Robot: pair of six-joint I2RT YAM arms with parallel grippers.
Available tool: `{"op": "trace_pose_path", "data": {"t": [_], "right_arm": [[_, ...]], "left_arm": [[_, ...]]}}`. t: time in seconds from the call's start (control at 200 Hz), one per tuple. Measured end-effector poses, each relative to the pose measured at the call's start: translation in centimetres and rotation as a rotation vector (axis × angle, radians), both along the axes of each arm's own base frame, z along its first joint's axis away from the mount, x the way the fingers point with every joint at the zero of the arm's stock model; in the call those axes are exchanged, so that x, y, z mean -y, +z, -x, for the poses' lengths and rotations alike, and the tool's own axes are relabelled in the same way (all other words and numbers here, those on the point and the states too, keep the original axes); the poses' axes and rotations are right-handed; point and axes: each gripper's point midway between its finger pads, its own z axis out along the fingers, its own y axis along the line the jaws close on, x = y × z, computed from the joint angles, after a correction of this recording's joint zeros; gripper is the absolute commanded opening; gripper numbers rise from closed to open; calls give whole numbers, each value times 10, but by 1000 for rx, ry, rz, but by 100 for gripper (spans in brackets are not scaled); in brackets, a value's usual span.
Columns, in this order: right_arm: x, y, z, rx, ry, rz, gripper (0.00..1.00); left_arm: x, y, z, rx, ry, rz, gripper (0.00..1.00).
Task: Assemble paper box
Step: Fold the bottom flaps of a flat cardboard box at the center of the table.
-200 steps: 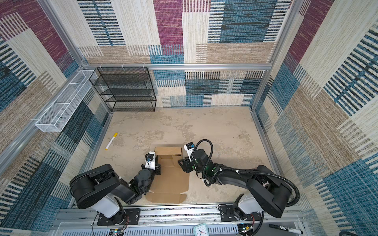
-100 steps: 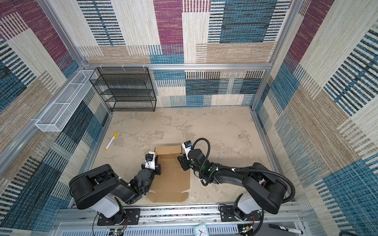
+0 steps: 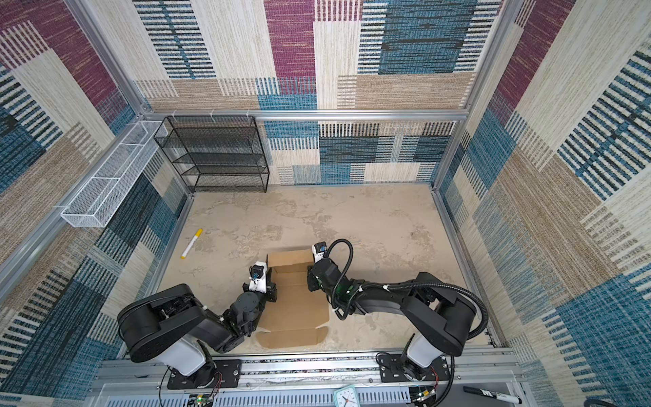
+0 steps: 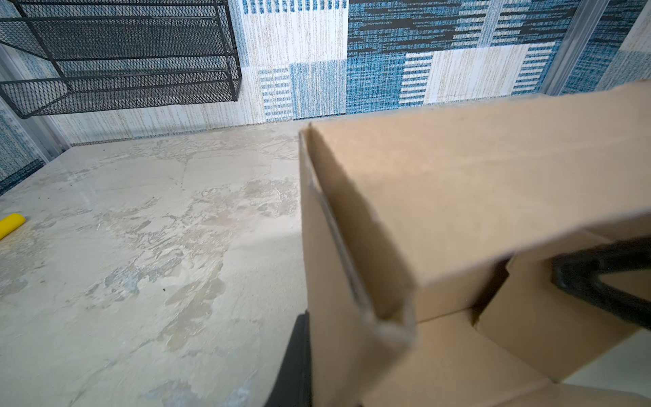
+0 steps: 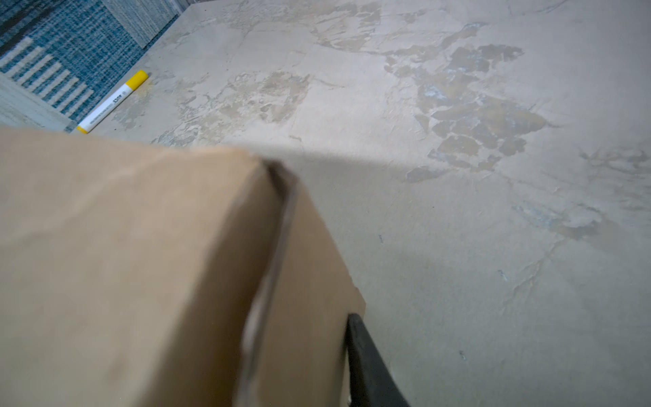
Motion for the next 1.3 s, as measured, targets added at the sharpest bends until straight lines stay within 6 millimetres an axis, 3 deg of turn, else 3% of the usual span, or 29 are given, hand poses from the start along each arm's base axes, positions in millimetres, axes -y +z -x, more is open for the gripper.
{"op": "trace_pose_path", "data": {"t": [0.27, 0.656, 1.297], "right_arm": [[-1, -8, 1, -7, -66, 69, 21], [2, -13, -3, -11, -101, 108, 0], [7, -11, 3, -87, -131, 126, 0]], "left_arm": [[-2, 0, 1, 1, 4, 1, 0], [-2, 3, 1, 10, 14, 6, 0], [0, 9, 3, 23, 16, -23, 0]]}}
